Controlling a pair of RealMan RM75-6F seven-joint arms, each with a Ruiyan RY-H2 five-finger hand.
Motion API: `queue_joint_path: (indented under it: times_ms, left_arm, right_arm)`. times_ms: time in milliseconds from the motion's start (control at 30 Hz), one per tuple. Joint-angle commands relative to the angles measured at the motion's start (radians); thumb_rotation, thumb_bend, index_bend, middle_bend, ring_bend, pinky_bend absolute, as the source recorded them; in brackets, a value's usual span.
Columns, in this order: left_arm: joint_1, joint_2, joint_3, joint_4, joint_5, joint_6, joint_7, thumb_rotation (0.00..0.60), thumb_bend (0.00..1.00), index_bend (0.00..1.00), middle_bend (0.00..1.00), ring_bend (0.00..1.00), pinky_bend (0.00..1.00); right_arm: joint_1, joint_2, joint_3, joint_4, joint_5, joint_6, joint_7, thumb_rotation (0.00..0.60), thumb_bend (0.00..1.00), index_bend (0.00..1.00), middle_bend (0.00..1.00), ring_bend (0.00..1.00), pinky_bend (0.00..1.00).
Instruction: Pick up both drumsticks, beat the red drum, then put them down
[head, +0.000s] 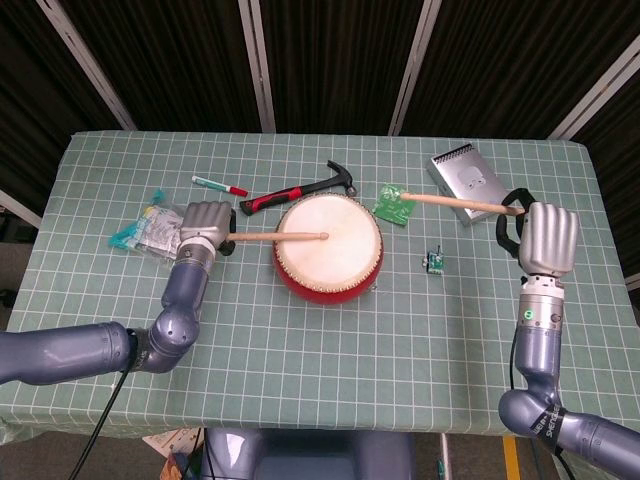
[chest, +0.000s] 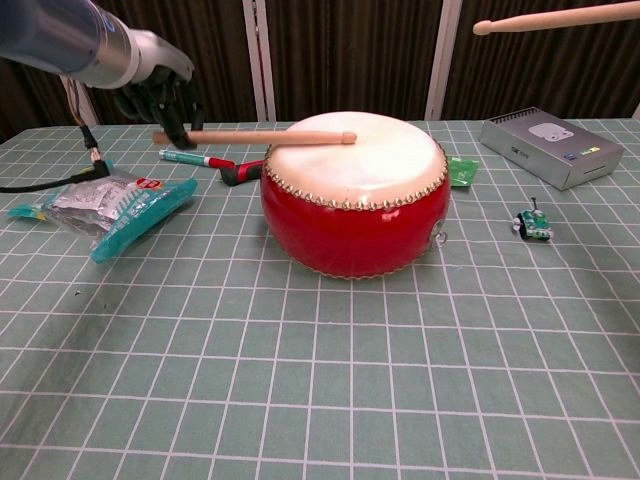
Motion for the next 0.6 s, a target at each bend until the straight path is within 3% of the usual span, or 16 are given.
queue_joint_path:
  times_ms: [33, 300, 600]
  left_arm:
    - [0.175, 0.103, -0.087, -0.187, 0.501, 0.096, -0.372, 0.600, 0.51, 0.78, 1.00, 1.00, 1.00]
    - [0.378, 0.202, -0.003, -0.350, 0.773, 0.192, -0.559, 0.600, 0.51, 0.78, 1.00, 1.00, 1.00]
    - [0.584, 0.257, 0.163, -0.431, 0.990, 0.234, -0.716, 0.600, 0.51, 0.77, 1.00, 1.00, 1.00]
  right_arm:
    - [-0.006, 0.007, -0.005, -0.022, -0.015, 0.013, -0.006, 0.600, 0.61, 0.95, 1.00, 1.00, 1.00]
    - [-0.022, 0.015, -0.024, -0.070, -0.040, 0.033, -0.011, 0.600, 0.61, 0.95, 1.00, 1.00, 1.00]
    - [-0.060, 0.027, -0.063, -0.121, -0.058, 0.056, -0.016, 0.600, 0.61, 0.95, 1.00, 1.00, 1.00]
